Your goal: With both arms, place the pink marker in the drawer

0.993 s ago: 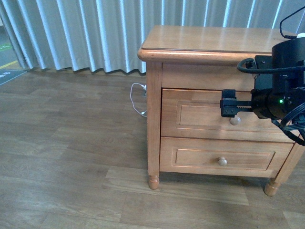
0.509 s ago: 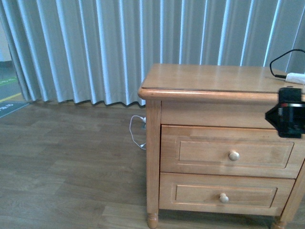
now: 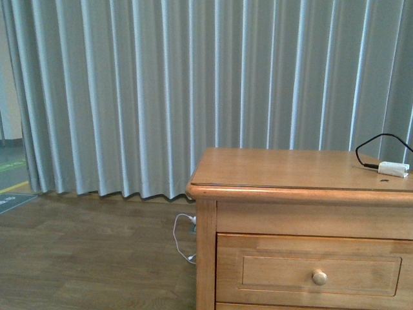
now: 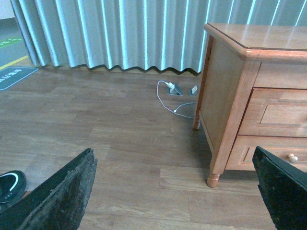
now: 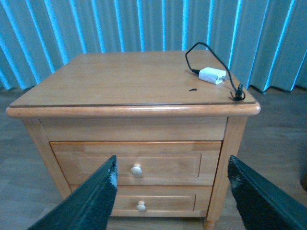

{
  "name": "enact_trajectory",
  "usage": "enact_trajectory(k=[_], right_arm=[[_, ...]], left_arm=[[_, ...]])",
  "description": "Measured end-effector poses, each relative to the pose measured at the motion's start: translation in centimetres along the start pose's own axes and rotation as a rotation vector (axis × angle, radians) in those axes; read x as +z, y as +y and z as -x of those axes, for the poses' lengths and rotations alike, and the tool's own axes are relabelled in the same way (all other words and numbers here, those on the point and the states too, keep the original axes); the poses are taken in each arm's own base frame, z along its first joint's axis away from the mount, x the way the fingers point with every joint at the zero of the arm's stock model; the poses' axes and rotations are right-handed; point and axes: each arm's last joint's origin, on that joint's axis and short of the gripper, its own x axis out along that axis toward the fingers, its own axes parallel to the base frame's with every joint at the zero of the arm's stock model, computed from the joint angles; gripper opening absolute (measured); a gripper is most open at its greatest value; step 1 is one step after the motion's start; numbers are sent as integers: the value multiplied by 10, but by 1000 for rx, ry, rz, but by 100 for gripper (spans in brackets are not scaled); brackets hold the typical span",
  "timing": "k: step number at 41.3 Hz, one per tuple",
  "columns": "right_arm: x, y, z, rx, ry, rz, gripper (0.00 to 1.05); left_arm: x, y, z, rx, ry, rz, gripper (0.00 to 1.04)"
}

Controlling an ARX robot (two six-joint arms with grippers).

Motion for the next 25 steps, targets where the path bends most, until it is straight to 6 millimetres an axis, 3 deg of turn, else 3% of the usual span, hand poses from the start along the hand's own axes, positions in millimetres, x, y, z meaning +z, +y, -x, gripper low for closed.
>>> enact_trajectory(k=[5,15,25], right_arm=[[-21,-1,15,-2,-16,18,42],[-43,-2,31,-2,-8,24,3],[-58,-2,46,-2,-12,26,1]], left_arm=[[0,0,0,0,0,0,98],[0,0,0,0,0,0,98],[0,0,0,0,0,0,98]])
